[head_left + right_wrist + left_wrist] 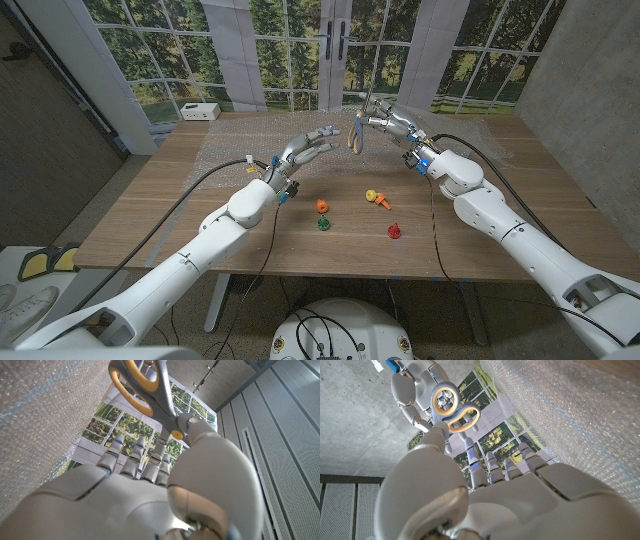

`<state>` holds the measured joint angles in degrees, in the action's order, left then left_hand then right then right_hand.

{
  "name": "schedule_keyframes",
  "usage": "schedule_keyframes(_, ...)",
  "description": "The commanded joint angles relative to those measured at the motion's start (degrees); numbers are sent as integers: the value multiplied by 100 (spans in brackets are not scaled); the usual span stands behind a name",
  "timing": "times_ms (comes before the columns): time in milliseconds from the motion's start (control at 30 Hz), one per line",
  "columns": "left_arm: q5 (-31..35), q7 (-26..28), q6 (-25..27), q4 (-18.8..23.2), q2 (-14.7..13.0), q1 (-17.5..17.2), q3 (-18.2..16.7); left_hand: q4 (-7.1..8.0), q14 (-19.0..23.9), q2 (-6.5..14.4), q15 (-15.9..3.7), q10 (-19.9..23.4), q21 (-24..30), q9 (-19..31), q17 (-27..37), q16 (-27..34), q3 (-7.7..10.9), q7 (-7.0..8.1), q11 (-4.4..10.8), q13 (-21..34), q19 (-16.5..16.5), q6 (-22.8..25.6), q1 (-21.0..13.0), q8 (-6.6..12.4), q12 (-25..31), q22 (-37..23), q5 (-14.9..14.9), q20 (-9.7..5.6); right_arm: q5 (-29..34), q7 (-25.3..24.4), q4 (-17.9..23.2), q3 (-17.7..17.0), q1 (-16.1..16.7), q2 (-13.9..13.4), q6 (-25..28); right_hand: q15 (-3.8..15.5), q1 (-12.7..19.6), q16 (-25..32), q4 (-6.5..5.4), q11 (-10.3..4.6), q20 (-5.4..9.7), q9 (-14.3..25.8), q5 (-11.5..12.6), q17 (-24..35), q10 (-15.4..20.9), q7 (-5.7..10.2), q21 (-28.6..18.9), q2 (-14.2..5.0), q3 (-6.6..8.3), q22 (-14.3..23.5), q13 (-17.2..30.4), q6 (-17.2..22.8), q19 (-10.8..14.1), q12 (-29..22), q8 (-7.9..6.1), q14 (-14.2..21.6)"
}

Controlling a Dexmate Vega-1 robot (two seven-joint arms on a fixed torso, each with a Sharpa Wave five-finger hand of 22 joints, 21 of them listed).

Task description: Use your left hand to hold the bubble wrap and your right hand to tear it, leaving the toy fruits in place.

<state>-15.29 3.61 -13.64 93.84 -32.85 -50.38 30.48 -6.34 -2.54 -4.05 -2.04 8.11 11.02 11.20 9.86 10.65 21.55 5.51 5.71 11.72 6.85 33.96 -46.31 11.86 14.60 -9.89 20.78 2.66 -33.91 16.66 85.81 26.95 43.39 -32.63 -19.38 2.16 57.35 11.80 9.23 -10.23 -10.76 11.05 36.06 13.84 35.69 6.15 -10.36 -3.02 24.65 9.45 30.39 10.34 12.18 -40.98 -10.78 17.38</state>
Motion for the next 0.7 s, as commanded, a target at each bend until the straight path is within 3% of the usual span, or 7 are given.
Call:
schedule_keyframes(33,-34,-145,19,-98,12,130,86,-12,4,22,-41,-1,2,0,19,-4,-45,6,-9,16,-12,-43,-57,-22,-11,-14,29,30,6,-28,136,-23,75,-65,13,919,2,37,-35,-176,19,15,33,16,150,14,-37,-79,20,21,248,24,-4,-985,-10,17)
schedule_keyframes(700,-99,-436,-173,-360,95,324,179,26,8,86,-48,48,-2,5,20,-1,-122,77,-7,17,-33,-24,-73,-37,-7,-15,57,42,-63,57,79,9,15,-9,44,917,3,40,-32,-141,11,15,41,14,160,7,-40,-79,20,21,227,24,6,-998,-8,20)
